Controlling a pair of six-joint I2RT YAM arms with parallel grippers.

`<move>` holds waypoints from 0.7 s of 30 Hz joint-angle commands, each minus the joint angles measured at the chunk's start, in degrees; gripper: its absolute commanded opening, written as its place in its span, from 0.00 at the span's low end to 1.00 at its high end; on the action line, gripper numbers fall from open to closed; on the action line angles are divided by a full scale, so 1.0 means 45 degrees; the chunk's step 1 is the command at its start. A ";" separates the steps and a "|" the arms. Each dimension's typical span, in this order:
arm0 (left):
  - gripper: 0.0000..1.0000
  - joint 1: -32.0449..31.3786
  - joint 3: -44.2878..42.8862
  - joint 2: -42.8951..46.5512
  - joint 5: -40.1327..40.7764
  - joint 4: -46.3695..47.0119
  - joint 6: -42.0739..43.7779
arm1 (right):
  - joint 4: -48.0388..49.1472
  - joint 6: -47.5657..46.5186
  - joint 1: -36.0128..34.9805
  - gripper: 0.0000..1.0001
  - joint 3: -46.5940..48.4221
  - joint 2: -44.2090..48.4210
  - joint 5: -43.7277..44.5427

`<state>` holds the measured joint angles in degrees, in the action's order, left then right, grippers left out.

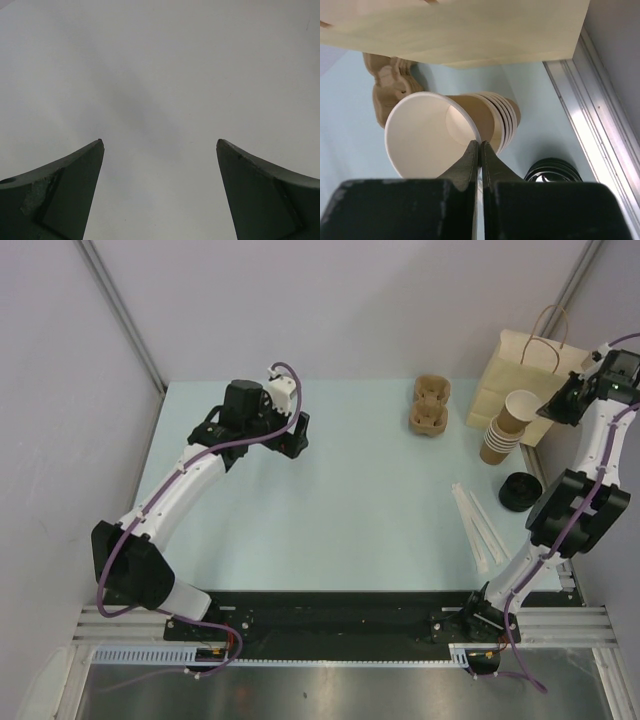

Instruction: Pack the takeout coffee

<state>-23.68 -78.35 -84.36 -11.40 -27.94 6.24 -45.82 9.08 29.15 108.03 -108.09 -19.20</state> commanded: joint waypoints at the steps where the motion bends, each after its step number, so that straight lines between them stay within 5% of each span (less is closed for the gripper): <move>1: 1.00 -0.0108 -0.0656 0.0113 -0.0202 0.0292 -0.0390 | -0.0752 0.0267 0.0202 0.00 0.1851 0.1149 -0.0577; 12: 0.99 -0.0089 -0.0871 0.0484 0.0636 0.0116 -0.0566 | -0.1691 0.1008 -0.0928 0.00 0.2928 0.2243 -0.1710; 16: 0.99 0.0183 -0.0793 0.0952 0.0952 0.0097 -0.1248 | -0.1245 0.0912 -0.2762 0.00 0.1993 0.2808 -0.1516; 21: 1.00 0.2131 0.0238 0.1965 -0.1505 0.0330 -0.3006 | 0.0141 0.0619 -0.5984 0.00 -0.0175 0.3454 -0.1065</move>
<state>-20.78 -79.81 -81.58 -10.98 -27.97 -0.16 -49.58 12.27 10.79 112.20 -95.22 -24.51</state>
